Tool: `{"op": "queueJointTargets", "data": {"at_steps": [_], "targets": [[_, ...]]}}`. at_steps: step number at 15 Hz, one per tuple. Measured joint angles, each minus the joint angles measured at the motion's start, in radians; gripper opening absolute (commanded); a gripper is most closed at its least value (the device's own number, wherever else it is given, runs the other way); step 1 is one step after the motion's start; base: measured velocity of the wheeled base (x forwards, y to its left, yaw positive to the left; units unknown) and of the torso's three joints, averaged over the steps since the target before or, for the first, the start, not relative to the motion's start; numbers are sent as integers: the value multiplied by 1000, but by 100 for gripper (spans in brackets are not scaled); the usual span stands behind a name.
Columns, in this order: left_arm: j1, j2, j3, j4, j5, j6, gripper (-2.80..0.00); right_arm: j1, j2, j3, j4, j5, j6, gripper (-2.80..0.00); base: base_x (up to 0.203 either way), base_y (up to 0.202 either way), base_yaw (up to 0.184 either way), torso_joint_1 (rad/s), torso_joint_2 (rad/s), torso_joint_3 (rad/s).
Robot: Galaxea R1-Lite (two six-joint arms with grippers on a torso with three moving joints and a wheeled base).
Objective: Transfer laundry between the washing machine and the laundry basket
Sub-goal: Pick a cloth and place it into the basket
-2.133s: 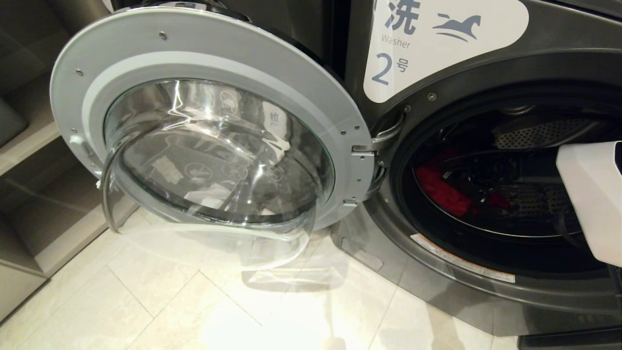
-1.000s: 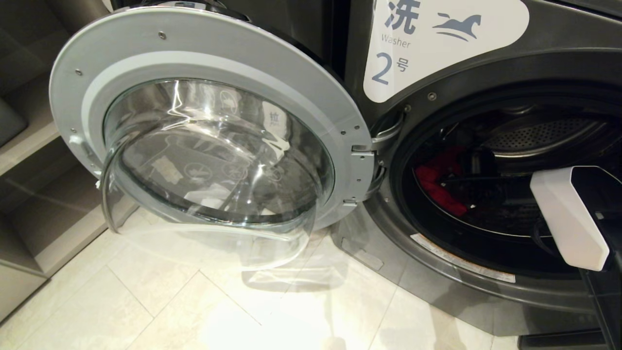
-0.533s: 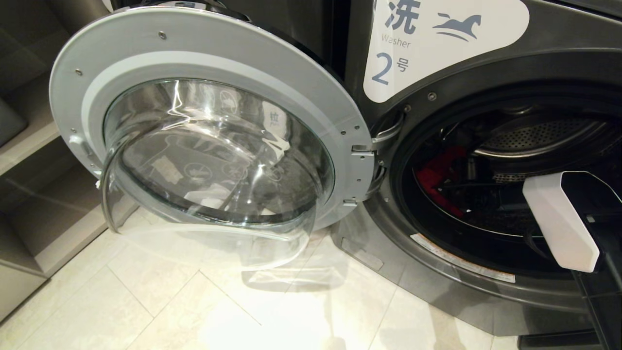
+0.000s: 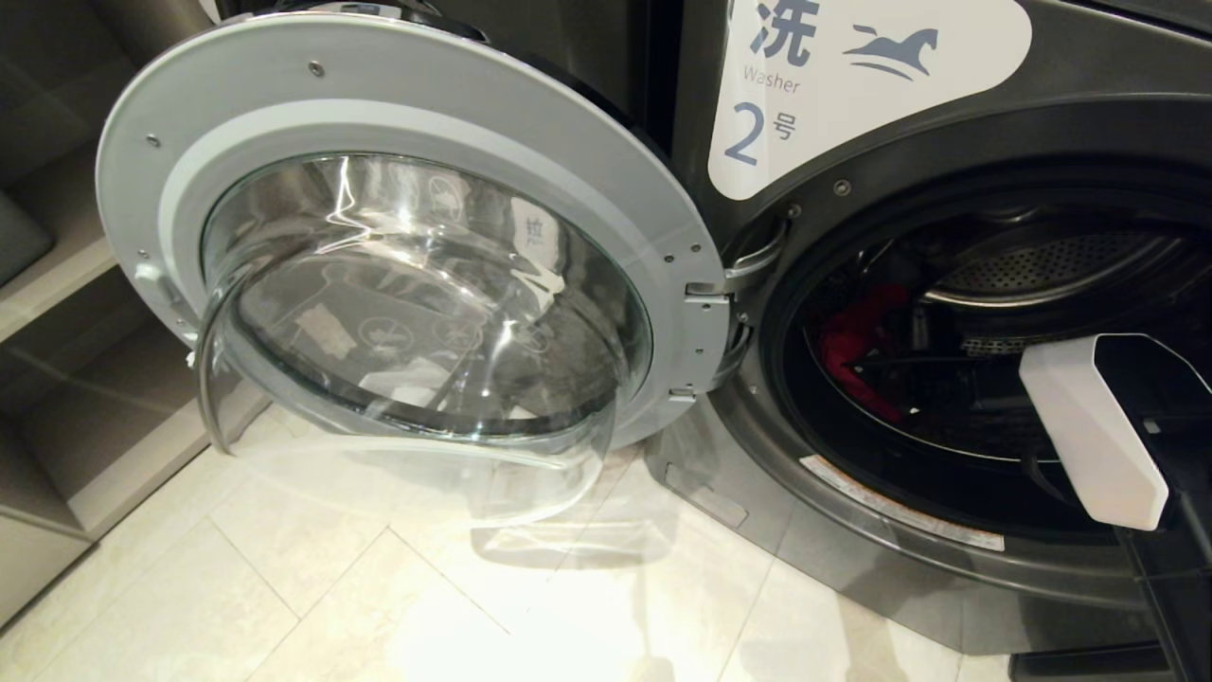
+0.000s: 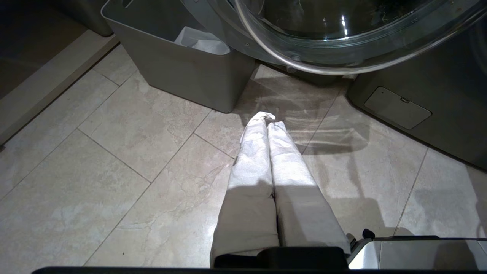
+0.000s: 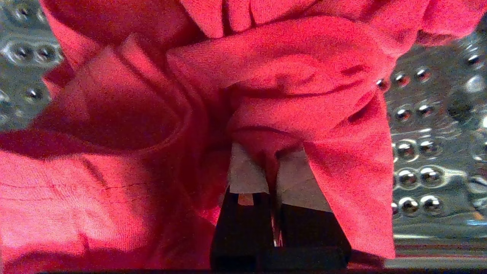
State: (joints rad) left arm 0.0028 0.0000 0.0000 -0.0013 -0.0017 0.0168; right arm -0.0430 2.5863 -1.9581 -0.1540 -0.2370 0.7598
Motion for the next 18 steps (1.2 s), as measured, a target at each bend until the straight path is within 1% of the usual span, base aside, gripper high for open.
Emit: {"op": "queueJointTargets", "data": {"at_steps": [2,4,6,8,9,11,13,16,18], "targets": [[0,0,0,0,0,0,-280,-5,-26,3,25,-1,-12,-280,0,0,0,0,0,0],[0,0,0,0,0,0,-280,-10,-73,14,42,-4,-43,-280,0,0,0,0,0,0],[0,0,0,0,0,0,-280,-16,-136,69,42,-5,-81,-280,0,0,0,0,0,0],[0,0,0,0,0,0,-280,-16,-209,174,22,-4,-121,-280,0,0,0,0,0,0],[0,0,0,0,0,0,-280,-14,-252,239,-9,-4,-136,-280,0,0,0,0,0,0],[0,0,0,0,0,0,-280,-9,-326,379,-77,-3,-176,-280,0,0,0,0,0,0],[0,0,0,0,0,0,-280,-2,-407,528,-177,-1,-228,-280,0,0,0,0,0,0],[0,0,0,0,0,0,-280,17,-522,681,-296,26,-307,-280,0,0,0,0,0,0],[0,0,0,0,0,0,-280,37,-574,767,-352,31,-324,-280,0,0,0,0,0,0]]}}
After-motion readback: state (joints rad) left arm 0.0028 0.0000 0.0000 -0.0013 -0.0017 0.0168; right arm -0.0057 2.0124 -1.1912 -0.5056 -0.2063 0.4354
